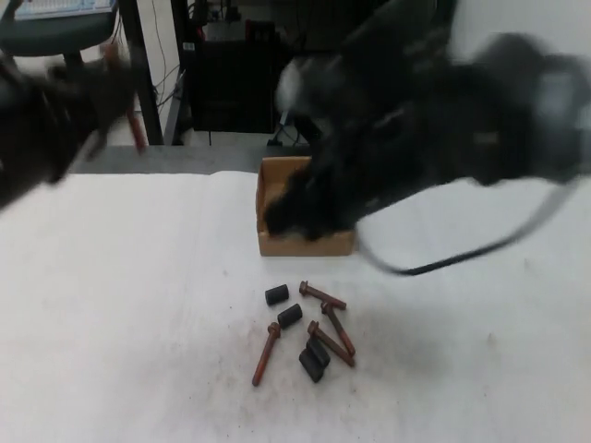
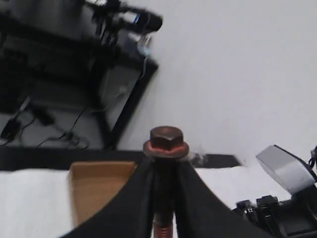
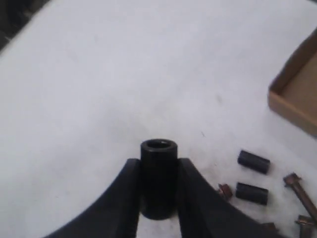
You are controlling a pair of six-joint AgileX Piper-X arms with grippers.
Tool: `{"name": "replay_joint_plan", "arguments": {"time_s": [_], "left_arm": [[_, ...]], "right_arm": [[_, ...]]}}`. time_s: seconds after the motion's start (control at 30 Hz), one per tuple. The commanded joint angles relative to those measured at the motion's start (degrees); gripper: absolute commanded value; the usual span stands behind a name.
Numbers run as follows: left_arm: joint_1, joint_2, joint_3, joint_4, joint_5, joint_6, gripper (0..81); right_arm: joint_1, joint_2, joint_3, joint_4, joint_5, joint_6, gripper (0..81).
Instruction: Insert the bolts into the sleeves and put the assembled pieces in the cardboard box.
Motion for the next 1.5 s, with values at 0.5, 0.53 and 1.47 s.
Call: {"name": "replay_joint_plan", "arguments": {"time_s": [0.5, 0.53, 1.47], "left_arm": [[-4.2, 16.9, -0.3, -20.7, 35.8, -0.7, 0.4], [-4.9, 17.2, -0.3, -20.7, 35.4, -0.7, 0.4], [-9.1, 17.4, -0.2, -24.6, 20.5, 4.2, 0.4]], "right_arm": [[3.0, -14.4, 29.6, -45.5, -9.6, 4.6, 0.8], [3.0, -14.3, 29.6, -46.3, -8.7, 3.5, 0.8], [3.3, -10.9, 29.5, -57.8, 5.0, -15.5, 0.8]]}}
